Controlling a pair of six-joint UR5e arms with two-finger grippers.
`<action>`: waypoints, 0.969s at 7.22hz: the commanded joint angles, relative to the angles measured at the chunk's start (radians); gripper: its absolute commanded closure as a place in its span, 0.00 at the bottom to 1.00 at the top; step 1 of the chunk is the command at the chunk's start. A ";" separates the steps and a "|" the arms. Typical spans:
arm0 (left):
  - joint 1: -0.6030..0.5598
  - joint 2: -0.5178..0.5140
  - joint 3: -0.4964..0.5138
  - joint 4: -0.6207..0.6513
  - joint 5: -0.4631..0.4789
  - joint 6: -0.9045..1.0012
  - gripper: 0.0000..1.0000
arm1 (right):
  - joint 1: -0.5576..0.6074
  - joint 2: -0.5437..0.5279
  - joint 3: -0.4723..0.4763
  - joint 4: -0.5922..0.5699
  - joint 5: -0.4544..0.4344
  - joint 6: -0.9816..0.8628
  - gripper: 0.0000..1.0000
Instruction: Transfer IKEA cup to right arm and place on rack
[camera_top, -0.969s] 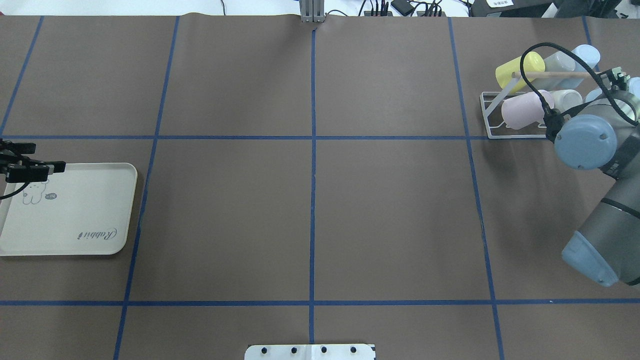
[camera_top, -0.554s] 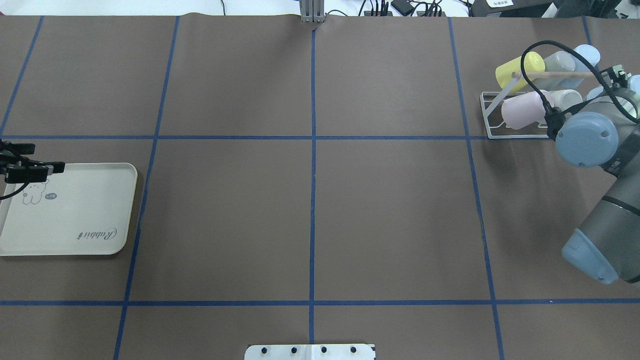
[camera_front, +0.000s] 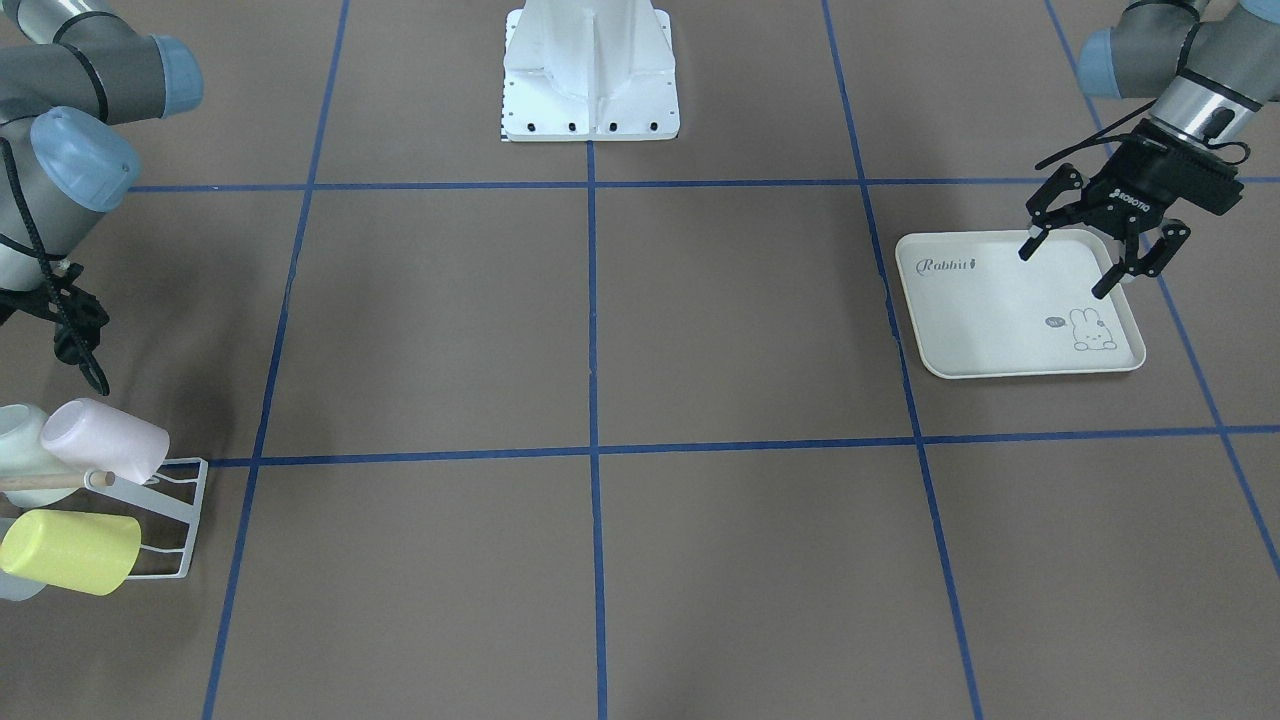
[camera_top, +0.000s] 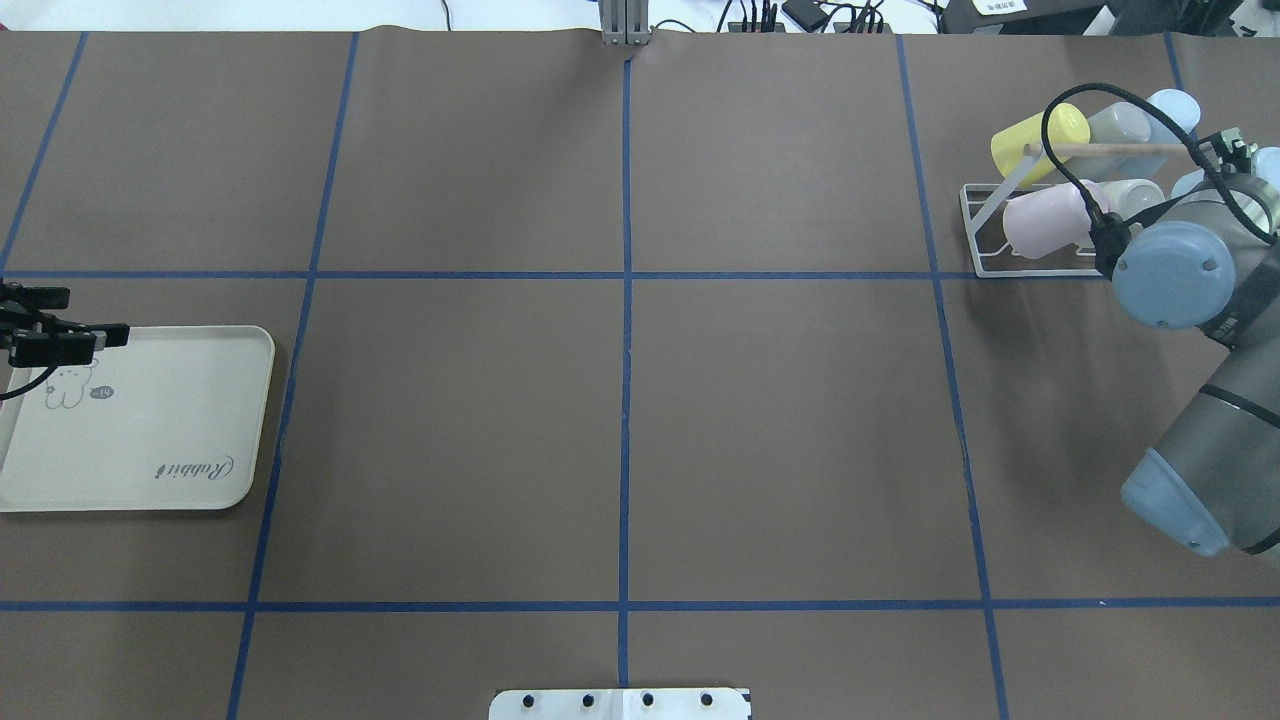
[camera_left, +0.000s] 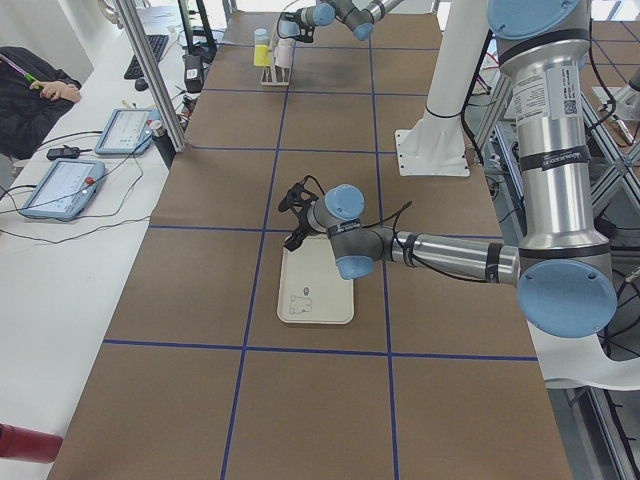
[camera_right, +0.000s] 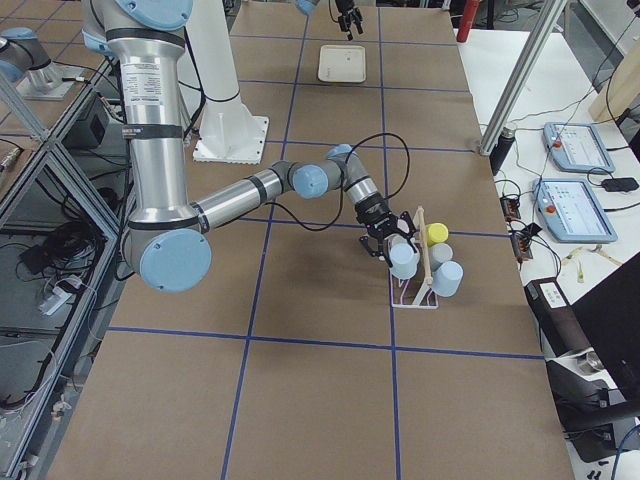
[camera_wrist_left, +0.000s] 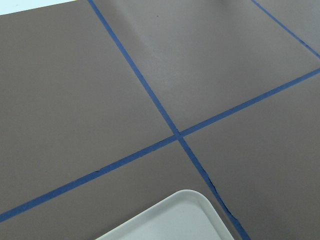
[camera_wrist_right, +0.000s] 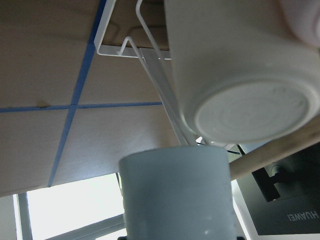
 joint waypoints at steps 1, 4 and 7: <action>0.001 0.000 -0.001 -0.001 0.000 0.000 0.00 | 0.006 0.019 -0.040 0.048 0.000 -0.029 1.00; 0.001 -0.003 0.000 -0.001 0.000 0.000 0.00 | 0.006 0.047 -0.086 0.051 -0.003 -0.031 1.00; 0.001 -0.003 0.000 -0.001 0.000 -0.002 0.00 | 0.003 0.048 -0.096 0.059 -0.010 -0.019 0.29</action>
